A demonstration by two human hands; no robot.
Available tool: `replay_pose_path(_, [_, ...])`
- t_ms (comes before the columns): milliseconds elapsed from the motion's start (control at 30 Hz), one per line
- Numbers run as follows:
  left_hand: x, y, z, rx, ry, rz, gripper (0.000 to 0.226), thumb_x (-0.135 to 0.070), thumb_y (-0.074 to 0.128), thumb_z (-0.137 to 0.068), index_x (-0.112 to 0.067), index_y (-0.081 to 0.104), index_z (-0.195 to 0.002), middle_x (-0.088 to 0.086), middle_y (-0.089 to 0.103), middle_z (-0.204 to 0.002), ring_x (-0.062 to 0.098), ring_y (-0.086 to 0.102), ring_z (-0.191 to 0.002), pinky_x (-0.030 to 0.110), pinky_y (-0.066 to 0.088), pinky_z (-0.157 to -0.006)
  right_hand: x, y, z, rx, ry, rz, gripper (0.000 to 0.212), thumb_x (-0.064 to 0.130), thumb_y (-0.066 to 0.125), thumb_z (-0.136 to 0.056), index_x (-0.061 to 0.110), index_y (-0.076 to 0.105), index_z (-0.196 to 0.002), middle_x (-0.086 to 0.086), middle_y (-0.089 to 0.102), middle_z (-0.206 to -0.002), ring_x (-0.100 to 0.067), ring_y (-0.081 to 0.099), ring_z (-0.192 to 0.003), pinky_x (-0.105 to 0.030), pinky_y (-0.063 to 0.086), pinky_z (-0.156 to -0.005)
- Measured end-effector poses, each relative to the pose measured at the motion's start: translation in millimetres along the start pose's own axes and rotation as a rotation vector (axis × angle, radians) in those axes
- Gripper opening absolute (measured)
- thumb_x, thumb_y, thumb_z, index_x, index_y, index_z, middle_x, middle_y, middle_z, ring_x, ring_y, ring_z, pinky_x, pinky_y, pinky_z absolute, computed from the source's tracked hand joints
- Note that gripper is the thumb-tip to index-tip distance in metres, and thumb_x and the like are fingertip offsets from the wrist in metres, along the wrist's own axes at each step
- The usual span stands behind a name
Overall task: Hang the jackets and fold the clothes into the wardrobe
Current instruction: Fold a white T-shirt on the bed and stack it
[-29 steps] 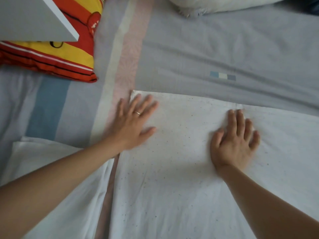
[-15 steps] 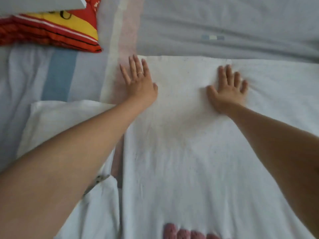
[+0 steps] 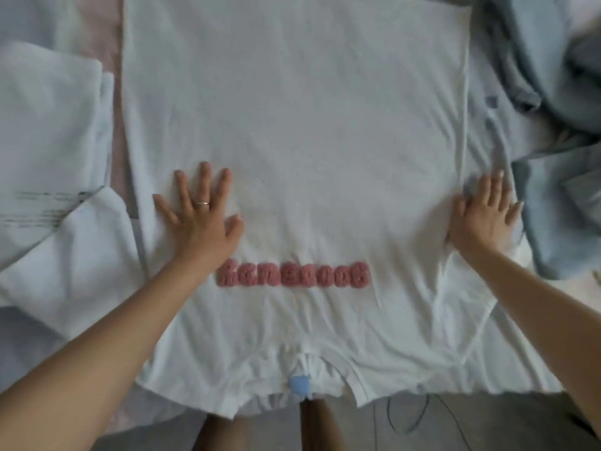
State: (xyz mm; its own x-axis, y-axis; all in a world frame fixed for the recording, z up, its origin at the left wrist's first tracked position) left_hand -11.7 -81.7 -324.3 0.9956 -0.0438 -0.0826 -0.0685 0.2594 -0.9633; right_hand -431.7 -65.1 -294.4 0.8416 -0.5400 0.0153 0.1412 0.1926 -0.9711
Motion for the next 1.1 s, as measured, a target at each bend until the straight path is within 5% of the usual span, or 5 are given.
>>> replay_pose_path(200, [-76.7, 28.1, 86.6, -0.028, 0.578, -0.061, 0.073, -0.044, 0.037, -0.087, -0.023, 0.011, -0.152, 0.005, 0.017, -0.158, 0.027, 0.017, -0.145, 0.059, 0.004, -0.112, 2.6, 34.7, 109.5, 0.149, -0.726, 0.191, 0.060, 0.049, 0.029, -0.094, 0.028, 0.023, -0.151, 0.001, 0.021, -0.158, -0.026, 0.023, -0.144, -0.047, 0.006, -0.116])
replay_pose_path(334, [-68.4, 53.2, 133.0, 0.082, 0.407, -0.105, 0.069, -0.053, 0.019, -0.095, -0.019, 0.003, -0.153, 0.010, 0.013, -0.159, 0.030, 0.008, -0.147, 0.059, 0.004, -0.113, -70.5, 45.1, 124.8, 0.239, -0.283, 0.134, 0.074, 0.068, 0.013, -0.088, 0.034, -0.003, -0.152, 0.013, -0.011, -0.157, -0.018, -0.003, -0.148, -0.042, -0.018, -0.114])
replay_pose_path(601, [-165.7, 5.0, 131.4, 0.031, 0.368, 0.391, 0.068, 0.016, 0.057, -0.063, -0.005, 0.049, -0.127, 0.013, 0.045, -0.134, 0.028, 0.036, -0.125, 0.042, 0.030, -0.107, -108.5, -5.5, 70.8, 0.104, 0.129, -0.332, 0.086, 0.037, 0.071, -0.079, 0.023, 0.023, -0.149, -0.006, 0.035, -0.150, -0.027, 0.031, -0.137, -0.041, 0.018, -0.113])
replay_pose_path(901, [-311.8, 0.0, 103.2, 0.775, -0.048, 1.371, 0.034, -0.012, 0.039, -0.101, -0.011, 0.047, -0.133, 0.000, 0.055, -0.124, 0.010, 0.053, -0.108, 0.023, 0.045, -0.082, -139.0, -35.4, 48.4, 0.437, 0.102, -0.884, 0.033, -0.007, 0.063, -0.081, 0.007, 0.061, -0.110, -0.001, 0.065, -0.089, -0.016, 0.060, -0.082, -0.025, 0.052, -0.071])
replay_pose_path(1101, [-347.1, -1.8, 97.8, 0.807, -0.319, 1.576, 0.042, -0.049, 0.028, -0.101, -0.025, 0.055, -0.122, -0.004, 0.056, -0.092, 0.011, 0.054, -0.085, 0.029, 0.046, -0.076, -121.9, -56.6, 101.3, 0.537, -0.035, -1.065, 0.034, 0.007, 0.059, -0.070, 0.025, 0.061, -0.099, 0.007, 0.068, -0.085, -0.006, 0.063, -0.076, -0.031, 0.054, -0.071])
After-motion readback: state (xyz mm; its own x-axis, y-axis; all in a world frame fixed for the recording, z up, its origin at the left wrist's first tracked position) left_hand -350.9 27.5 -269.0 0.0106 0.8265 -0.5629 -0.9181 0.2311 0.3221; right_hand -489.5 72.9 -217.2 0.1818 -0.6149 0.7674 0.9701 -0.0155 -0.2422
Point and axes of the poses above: each hand's wrist, its own z-axis away from the middle knuckle, its own y-axis out of the palm, x = y × z, the point moved 2 cm from there along -z, towards the middle knuckle
